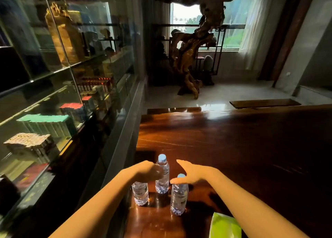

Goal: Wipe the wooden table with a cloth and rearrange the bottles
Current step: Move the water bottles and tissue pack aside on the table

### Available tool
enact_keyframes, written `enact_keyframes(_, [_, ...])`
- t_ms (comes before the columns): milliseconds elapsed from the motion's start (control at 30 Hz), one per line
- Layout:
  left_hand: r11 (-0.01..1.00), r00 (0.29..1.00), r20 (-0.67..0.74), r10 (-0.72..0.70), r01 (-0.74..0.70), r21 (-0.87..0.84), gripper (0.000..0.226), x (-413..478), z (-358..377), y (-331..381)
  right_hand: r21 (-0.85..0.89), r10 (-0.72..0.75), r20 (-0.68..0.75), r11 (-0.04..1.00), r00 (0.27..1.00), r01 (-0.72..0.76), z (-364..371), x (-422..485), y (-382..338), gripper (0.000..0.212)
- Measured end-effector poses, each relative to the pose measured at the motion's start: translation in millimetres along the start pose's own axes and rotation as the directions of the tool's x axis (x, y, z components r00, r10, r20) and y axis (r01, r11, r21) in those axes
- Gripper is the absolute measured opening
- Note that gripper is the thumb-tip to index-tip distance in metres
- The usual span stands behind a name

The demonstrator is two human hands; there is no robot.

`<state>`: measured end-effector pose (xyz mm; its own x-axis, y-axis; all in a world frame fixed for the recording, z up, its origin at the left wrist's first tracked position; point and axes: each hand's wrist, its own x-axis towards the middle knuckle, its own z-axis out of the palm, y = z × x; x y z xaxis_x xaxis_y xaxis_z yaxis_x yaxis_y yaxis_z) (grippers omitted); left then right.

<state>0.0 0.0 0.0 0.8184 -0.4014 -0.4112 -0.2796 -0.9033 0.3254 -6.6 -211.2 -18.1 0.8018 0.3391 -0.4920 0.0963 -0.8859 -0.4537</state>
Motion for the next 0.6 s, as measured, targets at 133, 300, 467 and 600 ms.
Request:
enact_keyframes(133, [0.997,0.997,0.025,0.078,-0.077,-0.018,0.035,-5.0,32.9,-16.2,0.019,0.002,-0.100,1.000,0.995,0.000,25.1,-3.3,11.5,0.118])
enact_keyframes(300, [0.996,0.996,0.051,0.079,-0.076,-0.052,0.031,-2.0,71.3,-50.5,0.157,0.040,-0.193,0.988,0.980,-0.009,52.7,4.6,29.7,0.120])
enact_keyframes(467, [0.946,0.946,0.035,-0.323,0.323,-0.001,0.047,4.5,97.3,-89.4,0.389,0.117,-0.247,0.921,0.962,-0.013,84.1,20.4,39.5,0.090])
enact_keyframes(600, [0.817,0.888,-0.088,-0.452,0.372,-0.441,0.086,14.9,108.2,-109.0,0.547,0.171,-0.304,0.837,0.937,0.025,105.7,38.9,44.1,0.077])
